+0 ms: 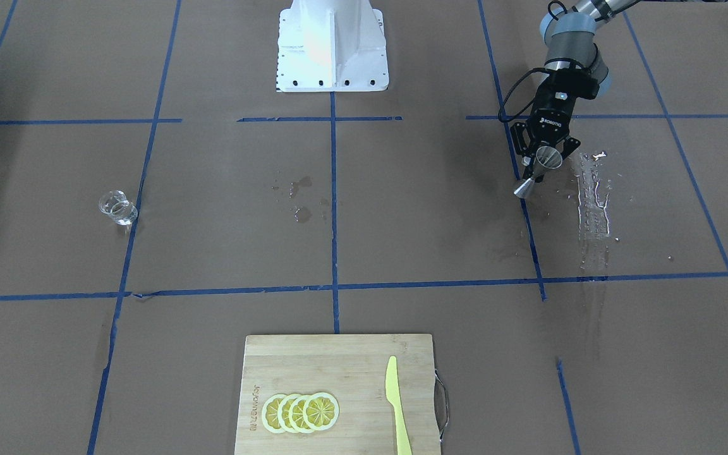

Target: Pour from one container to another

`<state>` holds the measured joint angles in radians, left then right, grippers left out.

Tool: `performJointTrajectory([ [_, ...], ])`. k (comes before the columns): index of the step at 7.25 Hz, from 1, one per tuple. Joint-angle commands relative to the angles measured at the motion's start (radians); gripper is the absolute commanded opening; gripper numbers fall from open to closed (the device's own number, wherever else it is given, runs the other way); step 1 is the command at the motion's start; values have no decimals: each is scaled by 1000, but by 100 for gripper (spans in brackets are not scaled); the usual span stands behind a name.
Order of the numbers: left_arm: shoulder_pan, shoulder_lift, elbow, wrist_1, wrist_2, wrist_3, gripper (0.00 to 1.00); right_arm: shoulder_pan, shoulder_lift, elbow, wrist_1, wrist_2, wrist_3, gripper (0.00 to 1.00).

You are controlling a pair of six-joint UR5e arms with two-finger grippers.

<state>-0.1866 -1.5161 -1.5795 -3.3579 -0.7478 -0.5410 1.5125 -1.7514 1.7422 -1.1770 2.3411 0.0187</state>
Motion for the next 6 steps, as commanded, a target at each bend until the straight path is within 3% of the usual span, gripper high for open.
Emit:
performJointTrajectory([
  [1, -69, -21, -5, -75, -254, 153, 0, 0, 1, -1, 0, 0, 21, 100],
  [3, -208, -123, 1, -63, -599, 184, 0, 0, 3, -1, 0, 0, 30, 100],
  [5, -299, -240, 24, 12, -796, 254, 0, 0, 6, 0, 0, 0, 53, 100],
  [6, -365, -348, 56, 116, -935, 344, 0, 0, 7, -1, 0, 0, 53, 100],
])
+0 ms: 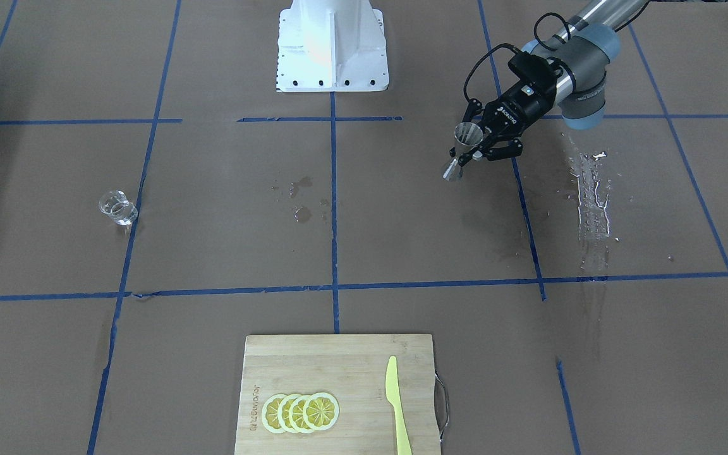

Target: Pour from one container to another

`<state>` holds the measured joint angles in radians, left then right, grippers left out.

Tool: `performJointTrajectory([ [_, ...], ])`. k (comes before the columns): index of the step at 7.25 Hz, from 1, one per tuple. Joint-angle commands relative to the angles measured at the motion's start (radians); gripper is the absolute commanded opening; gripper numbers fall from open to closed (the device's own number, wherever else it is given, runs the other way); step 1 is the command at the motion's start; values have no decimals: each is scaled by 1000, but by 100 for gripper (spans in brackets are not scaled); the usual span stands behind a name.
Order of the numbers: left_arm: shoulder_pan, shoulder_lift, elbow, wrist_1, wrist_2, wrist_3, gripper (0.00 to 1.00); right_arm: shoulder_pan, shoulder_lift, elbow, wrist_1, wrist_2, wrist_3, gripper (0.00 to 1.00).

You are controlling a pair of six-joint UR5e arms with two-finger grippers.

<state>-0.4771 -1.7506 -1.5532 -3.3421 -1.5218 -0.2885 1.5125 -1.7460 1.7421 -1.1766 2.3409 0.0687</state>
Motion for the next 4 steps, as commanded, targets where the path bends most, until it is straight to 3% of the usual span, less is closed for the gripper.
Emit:
performJointTrajectory([
  [1, -106, -215, 62, 221, -223, 171, 0, 0, 2, -1, 0, 0, 14, 100],
  [3, -103, -353, 109, 372, -229, 189, 0, 0, 2, -1, 0, 0, 37, 100],
  [4, -101, -430, 192, 375, -233, 189, 0, 0, 2, 0, 0, 0, 45, 100],
])
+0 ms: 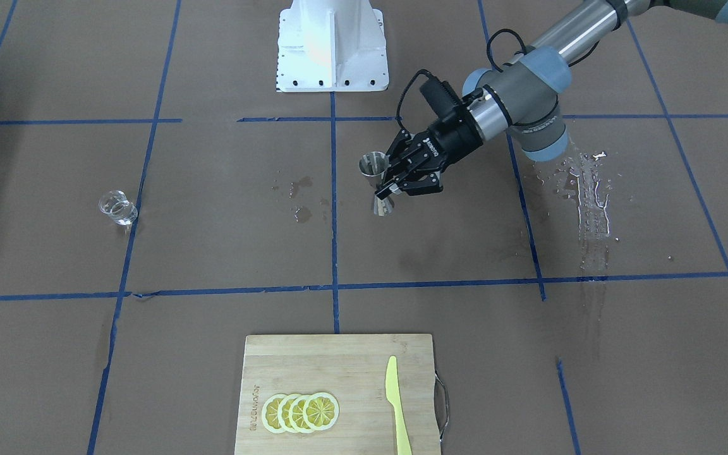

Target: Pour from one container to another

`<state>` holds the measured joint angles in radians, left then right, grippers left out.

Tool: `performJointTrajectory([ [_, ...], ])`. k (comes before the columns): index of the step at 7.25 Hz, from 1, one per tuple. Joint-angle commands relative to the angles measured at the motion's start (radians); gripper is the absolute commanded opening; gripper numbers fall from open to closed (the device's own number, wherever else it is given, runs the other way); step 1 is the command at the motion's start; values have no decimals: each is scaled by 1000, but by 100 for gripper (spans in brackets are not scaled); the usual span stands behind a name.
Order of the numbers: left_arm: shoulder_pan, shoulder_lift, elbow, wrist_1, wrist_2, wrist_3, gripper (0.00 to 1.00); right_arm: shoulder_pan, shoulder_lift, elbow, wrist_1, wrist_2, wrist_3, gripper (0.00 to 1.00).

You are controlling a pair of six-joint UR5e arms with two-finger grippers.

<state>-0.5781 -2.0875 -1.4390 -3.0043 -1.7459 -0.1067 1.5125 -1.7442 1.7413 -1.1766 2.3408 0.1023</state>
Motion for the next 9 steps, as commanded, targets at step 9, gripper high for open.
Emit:
performJointTrajectory([
  [9, 75, -83, 46, 31, -90, -10, 0, -171, -55, 207, 198, -65, 611, 100],
])
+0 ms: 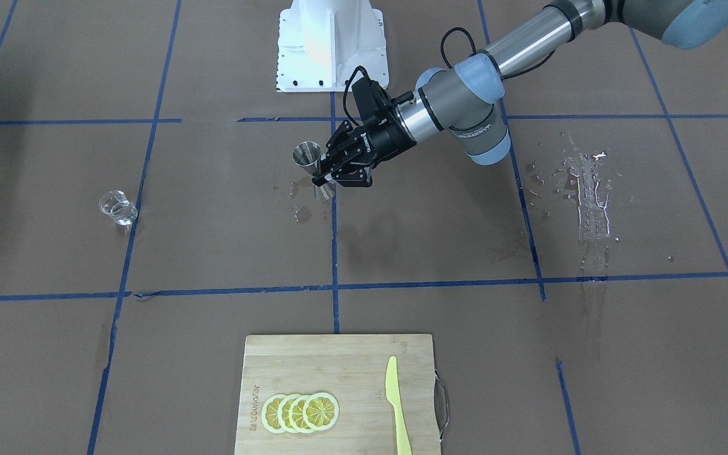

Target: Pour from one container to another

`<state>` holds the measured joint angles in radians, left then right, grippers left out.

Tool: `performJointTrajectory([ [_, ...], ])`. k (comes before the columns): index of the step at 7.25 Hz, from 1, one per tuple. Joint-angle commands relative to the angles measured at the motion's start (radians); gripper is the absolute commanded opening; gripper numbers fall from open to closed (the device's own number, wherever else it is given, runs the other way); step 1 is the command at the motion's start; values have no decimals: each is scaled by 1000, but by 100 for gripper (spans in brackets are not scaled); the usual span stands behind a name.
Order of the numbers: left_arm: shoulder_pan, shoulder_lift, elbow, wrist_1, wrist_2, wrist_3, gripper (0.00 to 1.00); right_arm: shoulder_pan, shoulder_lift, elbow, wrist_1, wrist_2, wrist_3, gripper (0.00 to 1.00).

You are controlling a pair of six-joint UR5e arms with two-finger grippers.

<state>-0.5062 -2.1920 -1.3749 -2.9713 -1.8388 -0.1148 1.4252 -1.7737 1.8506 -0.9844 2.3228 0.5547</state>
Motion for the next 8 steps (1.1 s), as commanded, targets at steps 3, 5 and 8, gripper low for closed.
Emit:
performJointTrajectory([
  [3, 3, 23, -18, -2, 9, -2, 0, -483, -55, 260, 7, -529, 449, 100],
  [5, 3, 29, -16, -2, 7, -2, 0, -679, -62, 312, 9, -754, 624, 100],
  [8, 3, 31, -18, -2, 7, -20, 0, -993, -131, 325, 79, -1214, 778, 100],
])
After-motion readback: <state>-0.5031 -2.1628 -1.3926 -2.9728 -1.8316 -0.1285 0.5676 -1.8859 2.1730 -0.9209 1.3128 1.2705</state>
